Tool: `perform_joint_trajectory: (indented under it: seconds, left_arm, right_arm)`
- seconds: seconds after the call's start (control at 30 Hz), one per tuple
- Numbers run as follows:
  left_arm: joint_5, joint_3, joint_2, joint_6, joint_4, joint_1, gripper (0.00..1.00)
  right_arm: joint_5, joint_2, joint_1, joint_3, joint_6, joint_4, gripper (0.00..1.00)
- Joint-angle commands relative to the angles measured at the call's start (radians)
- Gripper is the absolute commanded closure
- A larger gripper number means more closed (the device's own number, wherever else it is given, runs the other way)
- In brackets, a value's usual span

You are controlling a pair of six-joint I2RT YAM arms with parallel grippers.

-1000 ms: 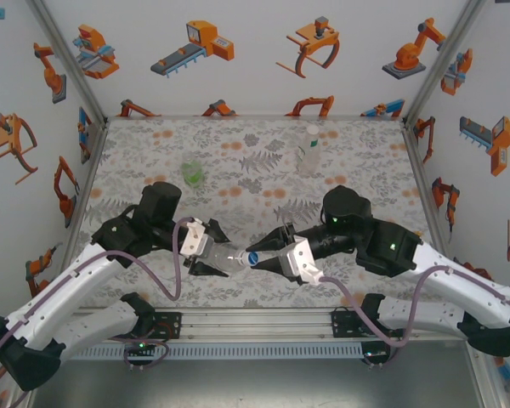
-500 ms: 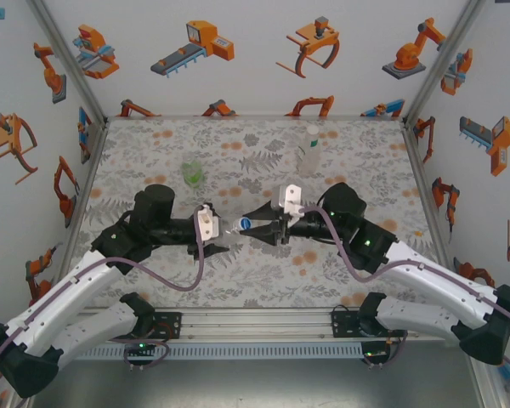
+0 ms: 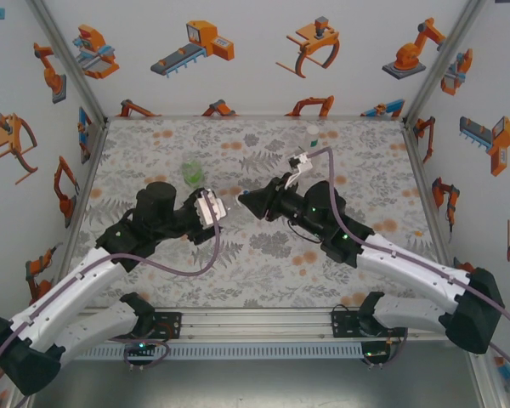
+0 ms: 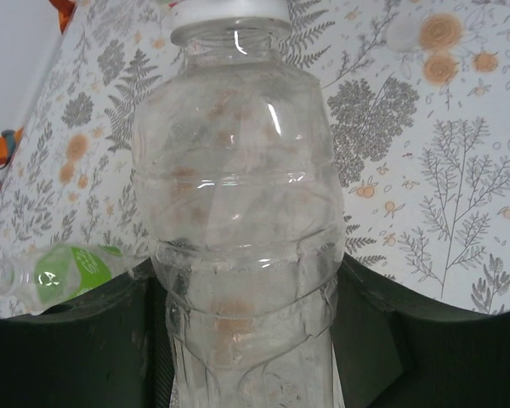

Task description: Screw on the bottle caps

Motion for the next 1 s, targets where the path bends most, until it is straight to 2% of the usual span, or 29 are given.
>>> perform_joint_trajectory:
  seconds: [0.0,0.23,0.33,0.5,0.73,0.83,0.97]
  left_arm:
    - [0.101,0.01,-0.012,0.01,0.061,-0.019,1.0]
    - [0.057,0.01,0.003,-0.007,0.072,-0.019,1.0]
    - [0.021,0.01,0.009,-0.02,0.078,-0.019,1.0]
    - [-0.01,0.014,0.014,-0.03,0.075,-0.017,1.0]
    - [-0.013,0.015,0.011,-0.032,0.075,-0.01,1.0]
    - [-0.013,0.013,0.006,-0.035,0.082,-0.002,1.0]
    - [-0.013,0.005,-0.006,-0.038,0.093,0.01,1.0]
  right_arm:
    - [0.103,0.061,-0.019,-0.008,0.336,0.004,1.0]
    - [0.044,0.112,-0.019,-0.04,0.55,0.125,1.0]
    - [0.04,0.117,-0.021,-0.049,0.57,0.133,1.0]
    - [0.067,0.059,-0.057,-0.045,0.458,0.042,1.0]
    - [0.143,-0.035,-0.123,0.043,0.183,-0.249,1.0]
    - [0.151,-0.01,-0.138,0.062,0.056,-0.337,1.0]
    - [0.137,0.045,-0.138,0.018,-0.087,-0.323,1.0]
